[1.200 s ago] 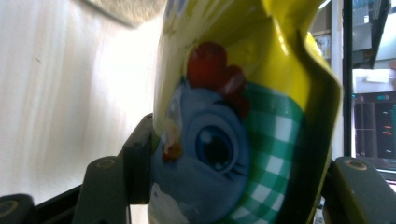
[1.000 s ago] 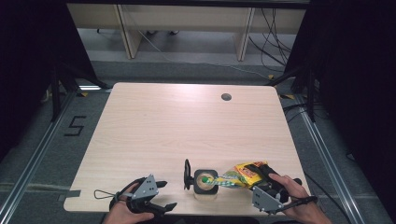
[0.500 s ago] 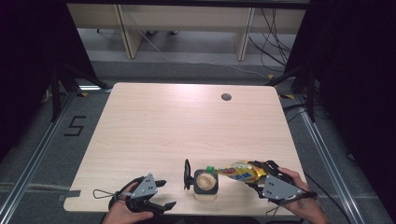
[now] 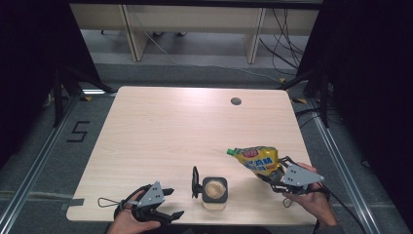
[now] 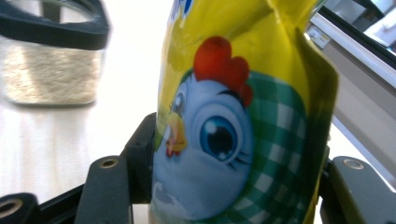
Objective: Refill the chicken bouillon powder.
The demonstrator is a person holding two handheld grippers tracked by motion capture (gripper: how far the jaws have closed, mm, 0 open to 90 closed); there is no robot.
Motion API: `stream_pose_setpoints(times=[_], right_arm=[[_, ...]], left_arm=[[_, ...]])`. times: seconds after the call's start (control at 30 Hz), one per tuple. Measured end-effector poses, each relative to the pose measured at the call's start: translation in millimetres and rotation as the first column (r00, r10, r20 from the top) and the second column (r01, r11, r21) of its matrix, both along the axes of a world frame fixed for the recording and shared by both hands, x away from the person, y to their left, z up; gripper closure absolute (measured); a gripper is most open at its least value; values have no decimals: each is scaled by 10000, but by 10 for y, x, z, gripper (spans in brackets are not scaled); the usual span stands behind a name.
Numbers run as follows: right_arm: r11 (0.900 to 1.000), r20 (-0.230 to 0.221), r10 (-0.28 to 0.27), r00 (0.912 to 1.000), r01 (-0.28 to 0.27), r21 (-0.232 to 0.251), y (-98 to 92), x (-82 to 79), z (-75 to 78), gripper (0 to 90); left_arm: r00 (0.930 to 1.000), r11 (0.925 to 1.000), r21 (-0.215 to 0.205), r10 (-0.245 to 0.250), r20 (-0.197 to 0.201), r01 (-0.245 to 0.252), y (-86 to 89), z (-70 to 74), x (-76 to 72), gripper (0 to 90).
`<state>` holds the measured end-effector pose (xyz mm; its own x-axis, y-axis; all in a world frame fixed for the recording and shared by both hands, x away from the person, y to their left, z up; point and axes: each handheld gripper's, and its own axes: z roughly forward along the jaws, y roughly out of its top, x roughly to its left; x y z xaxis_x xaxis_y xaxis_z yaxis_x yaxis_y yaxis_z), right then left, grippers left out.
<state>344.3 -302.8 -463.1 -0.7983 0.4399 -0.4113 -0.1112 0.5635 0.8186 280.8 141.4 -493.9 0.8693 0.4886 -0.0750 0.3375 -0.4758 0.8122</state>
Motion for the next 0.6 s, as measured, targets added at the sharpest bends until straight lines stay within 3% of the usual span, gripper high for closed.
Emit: stream_pose_setpoints(times=[0.17, 0.27, 0.3, 0.5, 0.53, 0.6], right_arm=[[9974, -339, -298, 9990, 319, 644, -62, 122, -79, 414], [9972, -430, -341, 9985, 368, 647, -81, 159, -110, 414], [9972, -653, -310, 9974, 353, 660, -93, 200, -149, 414], [9969, -960, -292, 9949, 361, 700, -107, 269, -216, 417], [9946, -1071, -435, 9933, 532, 892, -104, 263, -230, 417], [9933, -1046, -369, 9938, 479, 1047, -124, 279, -246, 417]], left_arm=[[10000, 10000, 50, 5, 36, -5, 4, 3, 2, 221], [10000, 10000, 44, 36, 67, -37, 3, 2, 0, 221], [9999, 9999, 159, 3, 122, -5, 9, 5, 4, 221], [9999, 10000, -10, 56, 108, -56, 6, 1, -1, 221], [9998, 9998, 211, 3, 198, -7, 18, 5, 8, 221], [9999, 10000, -23, 43, 148, -43, 3, 4, -8, 221]])
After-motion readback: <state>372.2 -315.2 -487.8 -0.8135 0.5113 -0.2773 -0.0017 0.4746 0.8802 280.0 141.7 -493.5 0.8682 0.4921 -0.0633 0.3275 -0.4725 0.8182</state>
